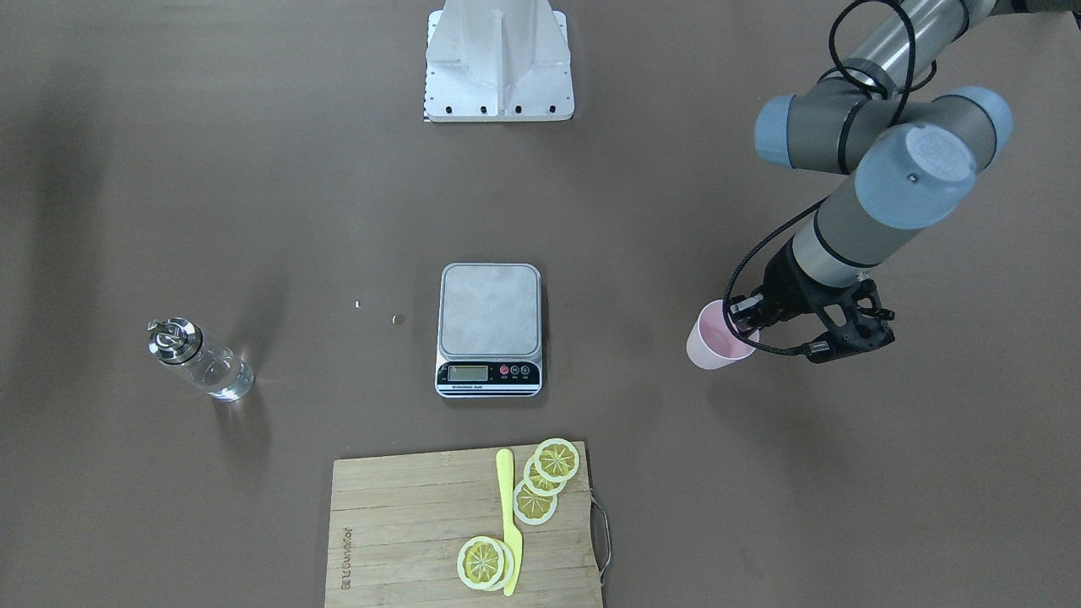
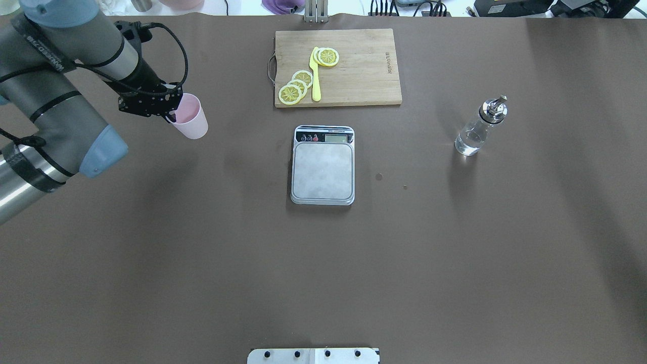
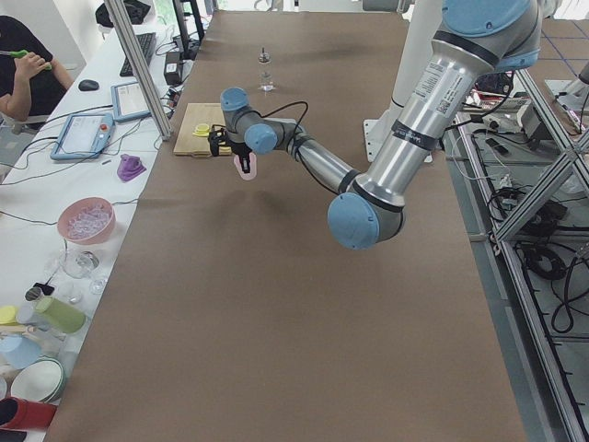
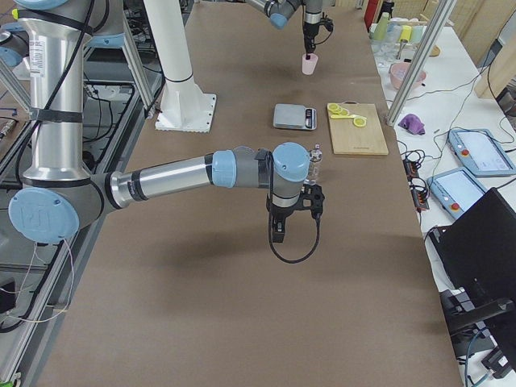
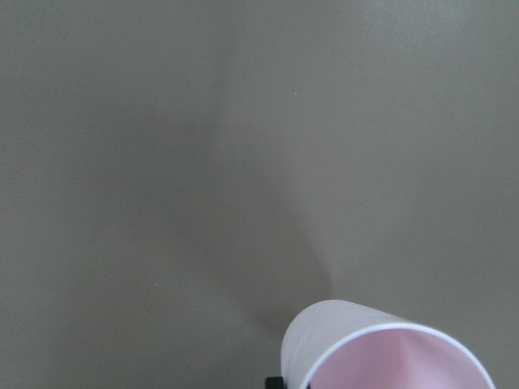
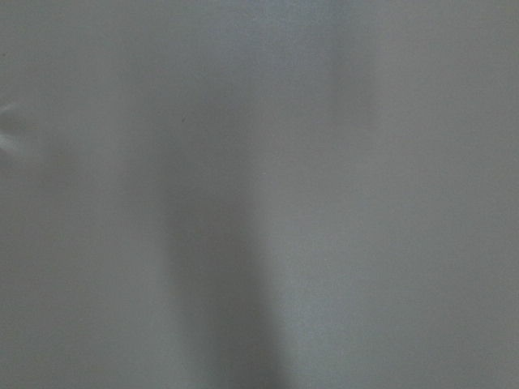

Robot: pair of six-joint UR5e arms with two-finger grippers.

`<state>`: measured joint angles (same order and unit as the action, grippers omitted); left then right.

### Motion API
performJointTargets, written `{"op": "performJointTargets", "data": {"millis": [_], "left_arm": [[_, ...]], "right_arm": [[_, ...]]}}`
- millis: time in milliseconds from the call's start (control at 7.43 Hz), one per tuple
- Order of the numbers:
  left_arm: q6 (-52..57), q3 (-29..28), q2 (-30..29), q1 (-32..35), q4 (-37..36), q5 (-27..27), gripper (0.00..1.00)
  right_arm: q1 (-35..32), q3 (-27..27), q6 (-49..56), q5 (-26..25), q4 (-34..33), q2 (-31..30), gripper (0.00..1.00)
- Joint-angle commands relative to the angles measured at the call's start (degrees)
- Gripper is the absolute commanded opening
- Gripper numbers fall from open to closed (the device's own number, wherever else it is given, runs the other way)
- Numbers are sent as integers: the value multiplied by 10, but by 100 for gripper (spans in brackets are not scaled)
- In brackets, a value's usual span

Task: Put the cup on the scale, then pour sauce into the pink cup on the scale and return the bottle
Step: 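Carry the pink cup with the left gripper onto the scale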

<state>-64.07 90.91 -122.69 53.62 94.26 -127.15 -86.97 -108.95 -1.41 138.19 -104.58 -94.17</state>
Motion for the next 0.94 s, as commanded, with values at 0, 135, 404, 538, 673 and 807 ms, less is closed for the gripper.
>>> {"op": "performJointTargets", "data": {"millis": [0, 135, 404, 538, 673, 807], "left_arm": [[-72, 0, -61, -4, -57, -1, 0], [-126, 2, -77, -19, -58, 0, 0], [-211, -2, -115, -66, -58, 4, 0], [-235, -3, -125, -77, -58, 9, 0], [-254, -2, -134, -98, -58, 36, 0], [-260, -8, -141, -117, -58, 54, 0]], "right_arm": [[0, -2, 1, 0, 1, 0, 100], [0, -2, 1, -4, 1, 0, 100], [0, -2, 1, -4, 0, 0, 100], [0, -2, 1, -2, 0, -1, 100], [3, -2, 0, 2, 0, 0, 100], [5, -2, 0, 2, 0, 0, 100]]}}
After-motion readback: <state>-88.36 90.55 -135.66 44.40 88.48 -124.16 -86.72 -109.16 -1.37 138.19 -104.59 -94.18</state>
